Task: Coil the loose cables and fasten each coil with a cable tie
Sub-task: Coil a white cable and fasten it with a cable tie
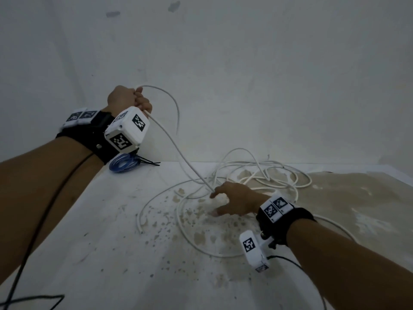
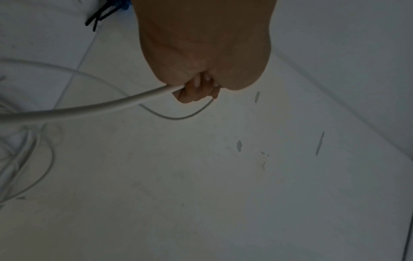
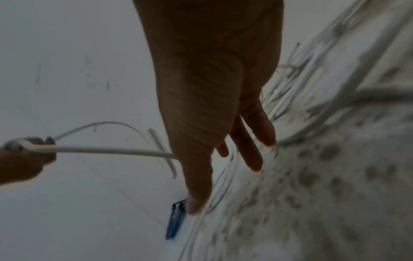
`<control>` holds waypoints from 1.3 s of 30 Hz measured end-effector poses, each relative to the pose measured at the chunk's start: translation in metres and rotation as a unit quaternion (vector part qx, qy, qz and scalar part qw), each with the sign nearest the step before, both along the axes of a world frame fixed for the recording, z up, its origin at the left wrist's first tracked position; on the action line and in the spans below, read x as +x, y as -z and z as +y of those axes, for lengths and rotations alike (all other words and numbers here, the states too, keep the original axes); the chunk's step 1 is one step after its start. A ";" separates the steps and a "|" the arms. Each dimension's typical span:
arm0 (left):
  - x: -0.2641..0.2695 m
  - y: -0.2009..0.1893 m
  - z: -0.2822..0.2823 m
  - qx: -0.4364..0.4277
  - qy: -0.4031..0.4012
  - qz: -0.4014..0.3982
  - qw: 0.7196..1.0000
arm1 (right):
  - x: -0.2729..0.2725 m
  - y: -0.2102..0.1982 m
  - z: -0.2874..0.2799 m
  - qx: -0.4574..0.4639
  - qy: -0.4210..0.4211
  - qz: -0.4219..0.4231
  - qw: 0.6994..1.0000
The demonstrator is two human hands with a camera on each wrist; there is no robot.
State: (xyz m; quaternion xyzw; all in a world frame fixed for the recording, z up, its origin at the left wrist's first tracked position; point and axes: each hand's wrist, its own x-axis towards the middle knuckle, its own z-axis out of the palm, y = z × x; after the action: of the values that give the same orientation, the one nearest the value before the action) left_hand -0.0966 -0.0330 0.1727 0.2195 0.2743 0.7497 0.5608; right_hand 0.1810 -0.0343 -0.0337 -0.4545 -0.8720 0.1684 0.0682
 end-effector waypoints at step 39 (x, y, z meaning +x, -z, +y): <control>0.012 0.105 0.007 -0.236 -0.028 0.354 0.905 | 0.053 -0.041 0.030 -0.155 0.343 0.517 0.769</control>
State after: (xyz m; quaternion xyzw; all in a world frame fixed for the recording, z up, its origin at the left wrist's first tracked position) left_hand -0.0845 -0.0261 0.0676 0.3234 0.6298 0.5517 0.4409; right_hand 0.2337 -0.0040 0.0068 -0.5718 -0.4536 0.4762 0.4905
